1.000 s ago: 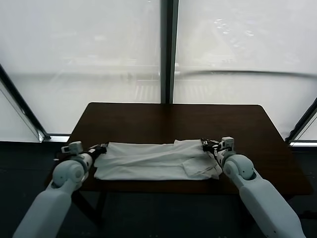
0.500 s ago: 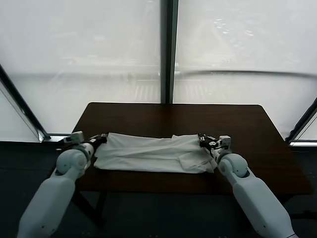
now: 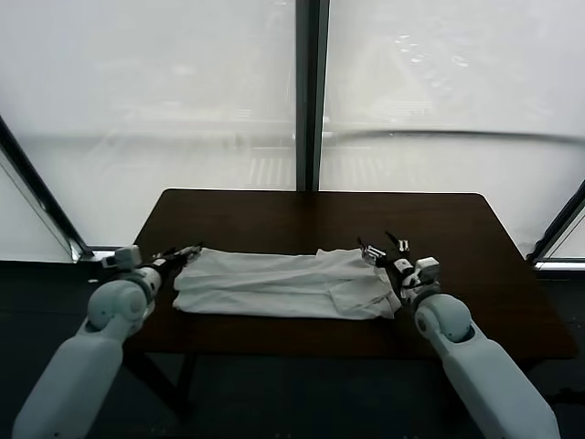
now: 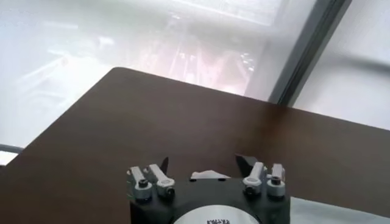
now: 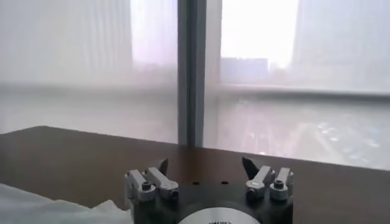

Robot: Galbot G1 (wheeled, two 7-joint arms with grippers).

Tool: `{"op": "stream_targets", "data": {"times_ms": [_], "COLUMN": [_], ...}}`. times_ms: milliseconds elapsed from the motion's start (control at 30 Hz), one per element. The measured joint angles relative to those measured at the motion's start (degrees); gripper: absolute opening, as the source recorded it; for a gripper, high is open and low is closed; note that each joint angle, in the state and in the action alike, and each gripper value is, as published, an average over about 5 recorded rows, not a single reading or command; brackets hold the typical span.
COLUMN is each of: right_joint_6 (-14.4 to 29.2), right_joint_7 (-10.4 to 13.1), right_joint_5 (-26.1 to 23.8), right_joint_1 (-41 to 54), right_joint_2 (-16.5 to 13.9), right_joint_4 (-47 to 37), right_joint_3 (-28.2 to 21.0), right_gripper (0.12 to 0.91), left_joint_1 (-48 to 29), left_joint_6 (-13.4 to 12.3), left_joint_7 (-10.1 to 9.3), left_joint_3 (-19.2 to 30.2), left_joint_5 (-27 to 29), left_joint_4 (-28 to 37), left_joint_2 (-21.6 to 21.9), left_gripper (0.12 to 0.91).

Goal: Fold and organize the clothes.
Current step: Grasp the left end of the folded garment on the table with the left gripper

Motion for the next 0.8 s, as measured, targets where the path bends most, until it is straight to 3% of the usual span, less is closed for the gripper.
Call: {"op": "stream_targets", "data": {"times_ms": [133, 300, 600, 800], "right_joint_6": [10.4, 16.5, 19.0, 19.2], "right_joint_7": [-1.6, -3.6, -4.2, -4.2], "right_joint_5": [-1.9, -3.0, -3.5, -3.5], "right_joint_1": [-7.0, -15.7, -27.3, -30.4], "right_joint_2": [-0.7, -0.4, 0.6, 0.9], "right_joint_4": [3.3, 8.5, 14.7, 16.2], "right_joint_3": [3.8, 9.9, 17.2, 19.4], "right_gripper": [0.907, 0.907, 0.907, 0.907], "left_joint_1": [-0.1, -1.0, -2.0, -3.4], "left_joint_6": [0.0, 0.0, 0.0, 0.0], "left_joint_7": [6.0, 9.93, 17.44, 18.88], "left_joint_3": [0.9, 2.4, 6.2, 8.9], "left_joint_5": [0.7, 2.6, 3.4, 3.1], "left_joint_4": [2.3, 5.5, 9.6, 11.0], "left_joint_2": [2.6, 3.4, 6.3, 6.9], "left_gripper": [0.907, 0.907, 0.907, 0.907]}}
